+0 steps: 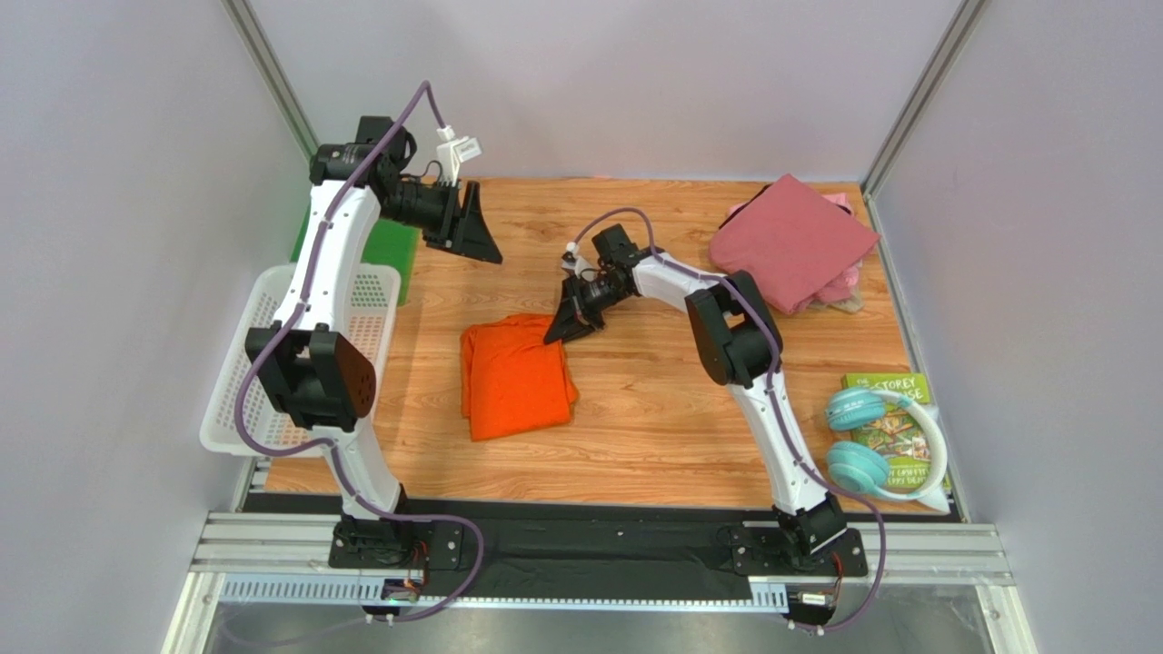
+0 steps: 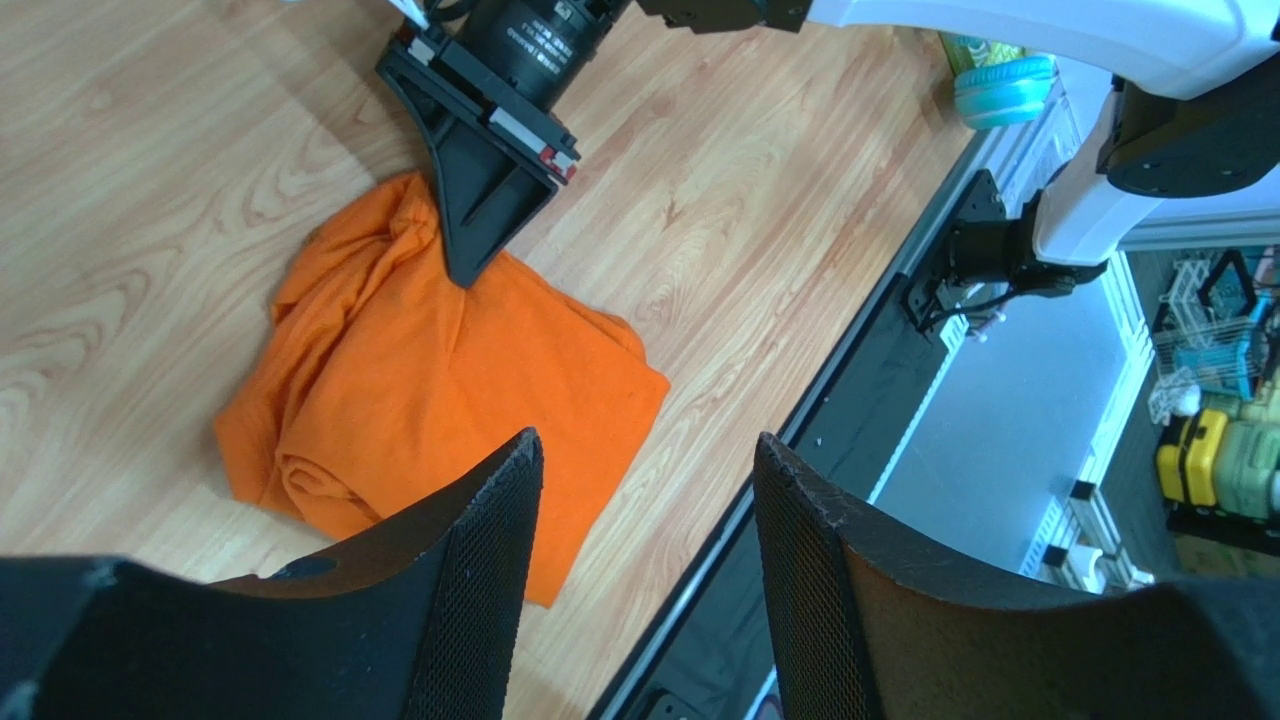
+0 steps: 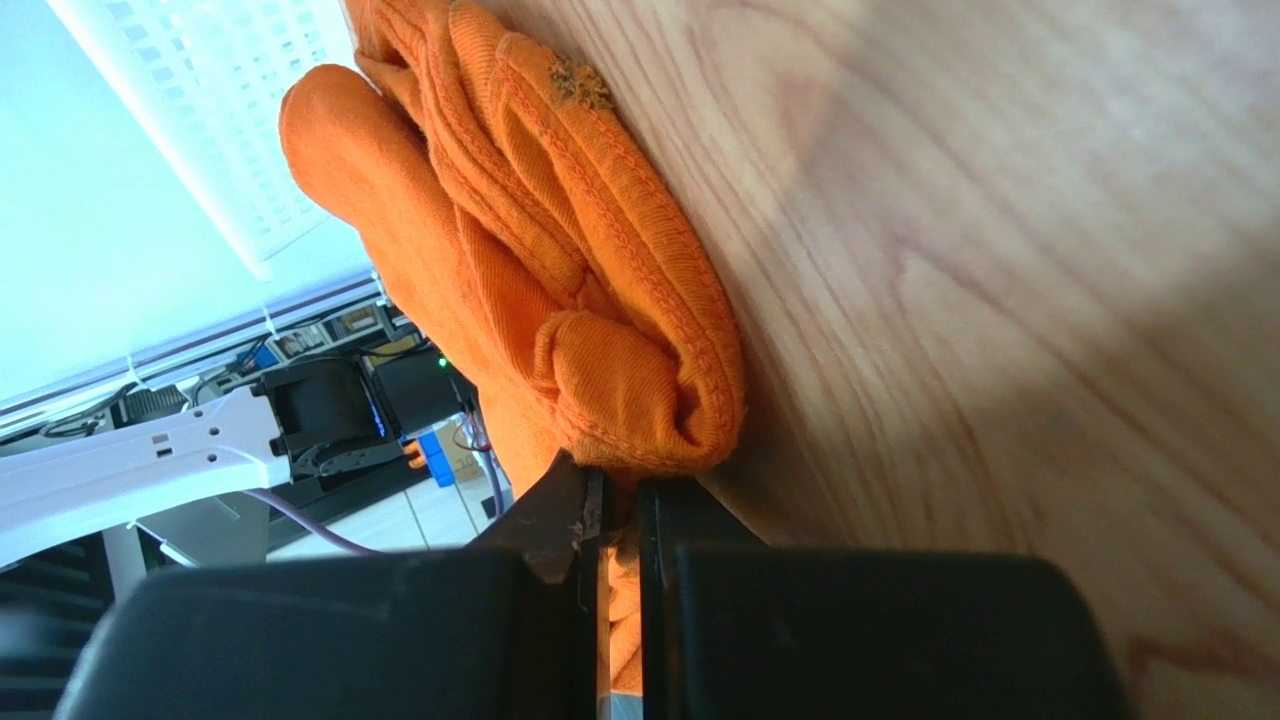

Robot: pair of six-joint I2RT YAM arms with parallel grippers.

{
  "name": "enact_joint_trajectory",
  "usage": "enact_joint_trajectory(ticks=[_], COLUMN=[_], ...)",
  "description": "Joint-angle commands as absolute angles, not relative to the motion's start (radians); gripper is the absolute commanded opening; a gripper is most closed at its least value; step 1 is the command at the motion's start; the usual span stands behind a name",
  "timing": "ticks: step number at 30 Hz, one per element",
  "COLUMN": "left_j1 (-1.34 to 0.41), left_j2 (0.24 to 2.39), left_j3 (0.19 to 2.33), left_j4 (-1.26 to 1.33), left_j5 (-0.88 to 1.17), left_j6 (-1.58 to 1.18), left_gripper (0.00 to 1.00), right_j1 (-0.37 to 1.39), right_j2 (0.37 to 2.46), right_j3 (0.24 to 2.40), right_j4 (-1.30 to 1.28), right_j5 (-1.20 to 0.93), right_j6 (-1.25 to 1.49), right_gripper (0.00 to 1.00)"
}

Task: Fold and stack the t-shirts
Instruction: Neatly place the folded tshirt to the corner

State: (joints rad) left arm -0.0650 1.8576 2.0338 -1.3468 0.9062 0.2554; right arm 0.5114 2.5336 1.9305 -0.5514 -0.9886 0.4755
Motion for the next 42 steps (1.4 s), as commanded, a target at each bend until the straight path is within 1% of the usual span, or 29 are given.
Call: enact_joint_trajectory(ticks=[1,4,8,15,20,24,32,35,38,41,42], left_j1=[-0.06,-0.06,-0.058,-0.034,-0.026,-0.026,-0.026,-0.026,-0.026,-0.026,-0.026], left_j2=[1.801,1.787,1.778,1.766,1.735,1.733,1.733,1.735,1.736,1.736,1.736], left_j3=[1.973,1.944,1.95,1.911,1.829,1.815,1.819,1.829,1.838,1.842,1.844], left_j4=[-1.474,-1.448,-1.453,-1.436,-1.338,-1.325,-1.336,-1.347,-1.353,-1.358,-1.359], left_j5=[0.904,0.896,0.896,0.873,0.822,0.831,0.853,0.851,0.857,0.857,0.854], left_j6=[0.296,0.284,0.282,0.282,0.238,0.232,0.238,0.244,0.242,0.244,0.245], left_gripper=[0.61,0.61,0.61,0.61,0.61,0.61,0.61,0.61,0.61,0.61,0.61], right_j1=[0.525,0.476,0.349,0.123,-0.027,-0.093,-0.175,-0.178,-0.189,-0.204,-0.207], right_j2=[2.494,2.43,2.385,2.235,2.097,2.03,1.99,1.994,2.031,2.107,2.126], right_j3=[1.914,1.96,2.046,2.04,2.03,2.002,1.947,1.945,2.003,2.126,2.223], right_j4=[-0.534,-0.534,-0.545,-0.5,-0.485,-0.456,-0.454,-0.46,-0.482,-0.502,-0.517], right_j5=[-0.864,-0.854,-0.836,-0.793,-0.766,-0.795,-0.805,-0.81,-0.818,-0.845,-0.86], right_j6=[0.46,0.482,0.514,0.583,0.615,0.655,0.673,0.663,0.67,0.692,0.701], right_gripper=[0.0,0.0,0.0,0.0,0.0,0.0,0.0,0.0,0.0,0.0,0.0])
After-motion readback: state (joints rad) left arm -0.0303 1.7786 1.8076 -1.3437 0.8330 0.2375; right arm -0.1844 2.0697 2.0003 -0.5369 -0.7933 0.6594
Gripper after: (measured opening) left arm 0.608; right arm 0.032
